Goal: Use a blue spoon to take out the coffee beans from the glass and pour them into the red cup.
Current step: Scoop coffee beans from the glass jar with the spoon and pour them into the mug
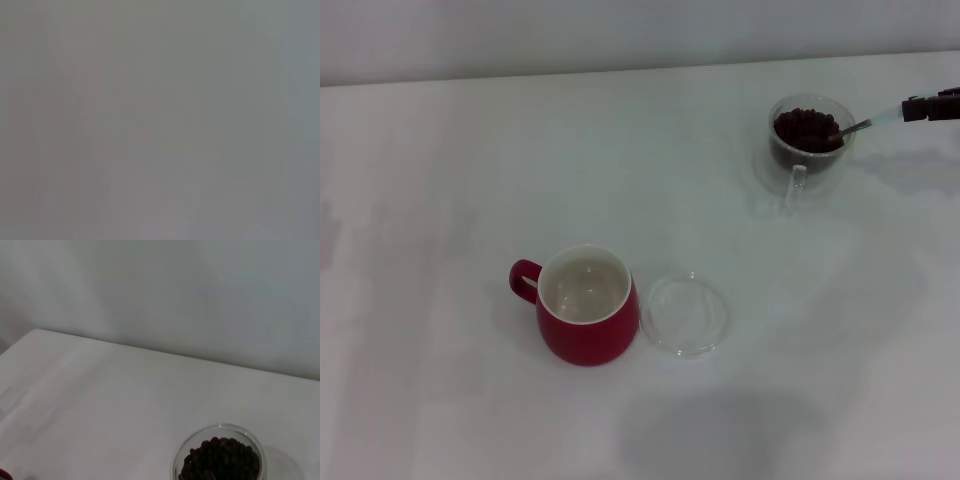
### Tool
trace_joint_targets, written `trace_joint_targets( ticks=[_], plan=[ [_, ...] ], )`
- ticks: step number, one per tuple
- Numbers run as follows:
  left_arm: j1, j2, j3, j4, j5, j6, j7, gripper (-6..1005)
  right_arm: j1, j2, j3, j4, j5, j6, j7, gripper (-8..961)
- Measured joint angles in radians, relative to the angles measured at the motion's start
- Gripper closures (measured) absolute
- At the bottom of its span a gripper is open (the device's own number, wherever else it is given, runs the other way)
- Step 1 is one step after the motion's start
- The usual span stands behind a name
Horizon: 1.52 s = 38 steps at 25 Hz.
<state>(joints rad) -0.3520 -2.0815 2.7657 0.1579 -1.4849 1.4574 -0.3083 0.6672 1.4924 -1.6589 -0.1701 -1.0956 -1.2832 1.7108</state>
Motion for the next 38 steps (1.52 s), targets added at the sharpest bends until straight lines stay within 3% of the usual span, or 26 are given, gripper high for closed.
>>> trace_joint_targets(
  ticks=[14,38],
  plan=[
    [-0.004,0.001,0.000,-0.005,0.000,0.008,0.000,107,0.040,-0.008,0.000,0.001,-0.065,0.012,0.201,807],
    [-0.018,0.003,0.000,-0.020,0.000,0.011,0.002,107,0.028,-0.011,0.009,0.012,-0.059,-0.010,0.405,807]
  ],
)
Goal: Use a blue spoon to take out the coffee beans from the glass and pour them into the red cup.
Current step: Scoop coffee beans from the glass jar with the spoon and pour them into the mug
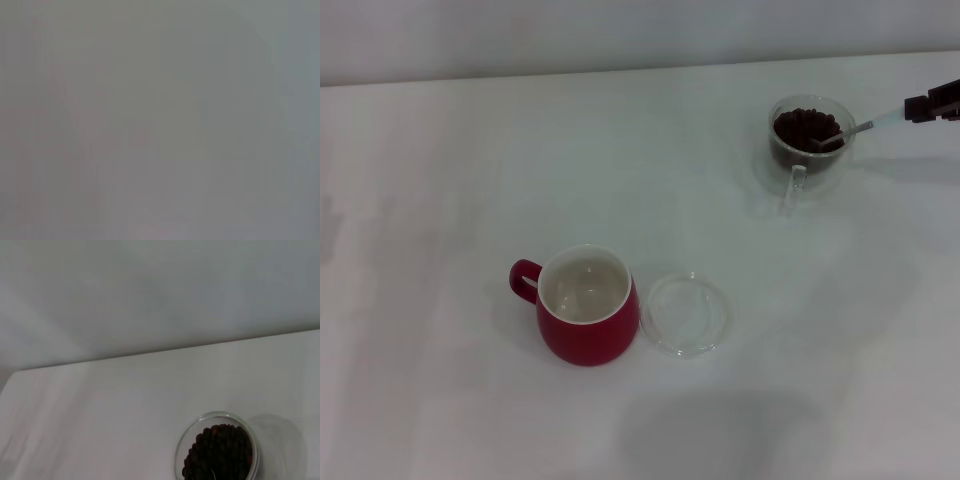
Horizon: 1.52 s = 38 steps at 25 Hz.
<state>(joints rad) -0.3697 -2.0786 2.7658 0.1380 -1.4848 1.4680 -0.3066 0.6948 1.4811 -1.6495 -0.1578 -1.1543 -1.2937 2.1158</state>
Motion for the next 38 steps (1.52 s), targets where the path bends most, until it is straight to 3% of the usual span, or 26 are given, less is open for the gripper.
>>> trace_joint_targets(
  ticks=[26,38],
  plan=[
    [0.006,0.000,0.000,-0.025,0.000,0.000,0.004,106,-0.051,0.030,0.111,0.000,-0.001,-0.007,0.058,807],
    [0.011,0.000,0.000,-0.026,0.002,-0.002,0.001,107,-0.055,0.034,0.110,0.000,-0.005,0.000,0.111,806]
  ],
)
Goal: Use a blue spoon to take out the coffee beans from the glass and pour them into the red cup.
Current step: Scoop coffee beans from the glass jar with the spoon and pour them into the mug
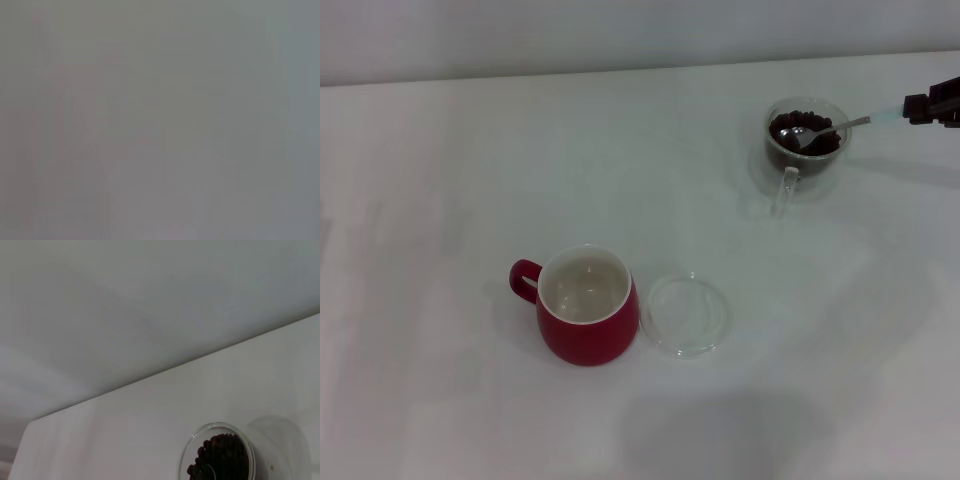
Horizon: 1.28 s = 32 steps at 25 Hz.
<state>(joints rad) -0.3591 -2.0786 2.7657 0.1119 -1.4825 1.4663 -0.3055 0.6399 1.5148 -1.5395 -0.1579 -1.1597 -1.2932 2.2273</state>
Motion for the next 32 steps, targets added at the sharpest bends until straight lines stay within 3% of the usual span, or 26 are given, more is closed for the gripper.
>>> trace_joint_targets(
  ticks=[18,32],
  plan=[
    [0.015,0.003,0.011,-0.001,0.008,-0.005,-0.006,107,-0.015,-0.004,0.005,0.001,0.004,-0.033,0.091,806],
    [0.022,0.006,0.011,-0.010,0.019,-0.003,-0.025,106,-0.044,0.003,0.083,0.001,0.006,-0.038,0.115,807]
  ],
)
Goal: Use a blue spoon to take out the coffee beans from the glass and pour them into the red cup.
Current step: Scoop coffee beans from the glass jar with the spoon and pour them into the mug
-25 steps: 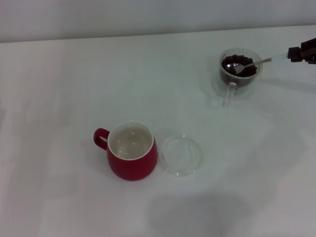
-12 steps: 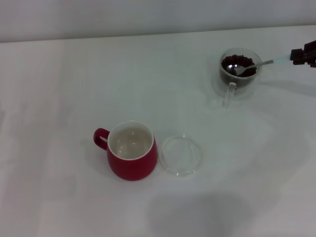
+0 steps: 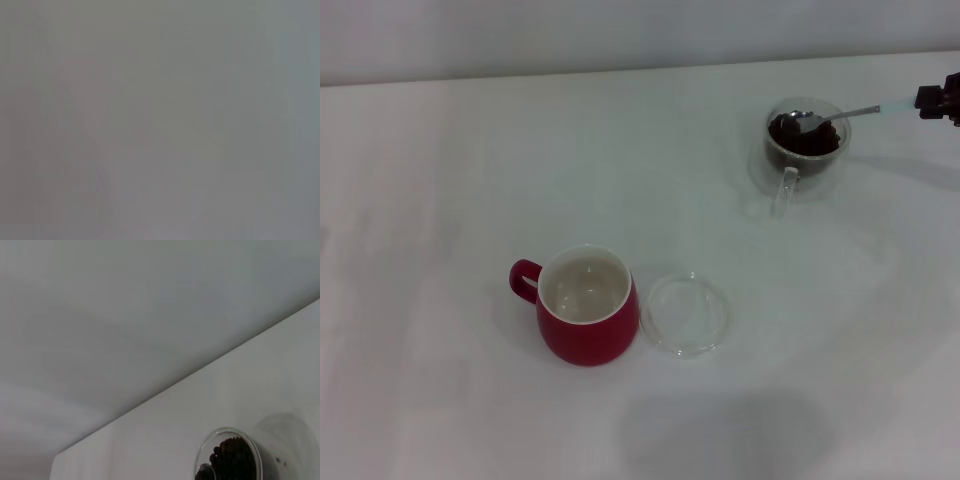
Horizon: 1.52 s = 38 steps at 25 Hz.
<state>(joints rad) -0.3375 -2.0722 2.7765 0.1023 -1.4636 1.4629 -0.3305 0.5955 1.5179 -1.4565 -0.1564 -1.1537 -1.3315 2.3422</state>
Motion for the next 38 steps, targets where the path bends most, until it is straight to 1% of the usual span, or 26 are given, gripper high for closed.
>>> trace_joint_targets(
  ticks=[3,7,13,14,15,20,27,32,38],
  plan=[
    [0.000,0.001,0.000,-0.003,0.002,0.001,-0.006,106,-0.002,0.003,0.017,0.000,0.001,0.007,0.012,807],
    [0.000,0.003,0.000,-0.004,0.003,0.000,-0.007,107,-0.020,0.008,0.067,-0.007,0.001,-0.006,0.011,807],
    [0.002,0.003,0.000,-0.004,0.003,0.000,-0.007,107,-0.046,0.010,0.106,-0.019,-0.002,-0.069,0.006,807],
    [0.002,0.003,0.000,-0.004,0.003,0.000,-0.007,107,-0.053,0.017,0.107,-0.032,-0.003,-0.088,0.006,807],
    [0.002,0.003,0.000,-0.004,0.003,-0.001,-0.007,106,-0.053,0.017,0.107,-0.032,-0.003,-0.088,0.006,807],
    [0.002,0.000,0.000,-0.004,0.004,-0.001,-0.007,106,-0.060,0.035,0.108,-0.056,-0.003,-0.142,0.005,806],
    [0.007,-0.004,0.002,-0.004,0.005,-0.001,-0.004,107,-0.072,0.067,0.102,-0.114,-0.005,-0.184,0.003,806],
    [0.008,-0.006,0.002,-0.004,0.005,-0.001,0.000,107,-0.084,0.099,0.102,-0.164,-0.038,-0.206,0.004,807],
    [0.003,-0.007,0.000,-0.004,0.005,-0.002,0.001,106,-0.088,0.133,0.102,-0.209,-0.073,-0.219,0.004,806]
  ],
)
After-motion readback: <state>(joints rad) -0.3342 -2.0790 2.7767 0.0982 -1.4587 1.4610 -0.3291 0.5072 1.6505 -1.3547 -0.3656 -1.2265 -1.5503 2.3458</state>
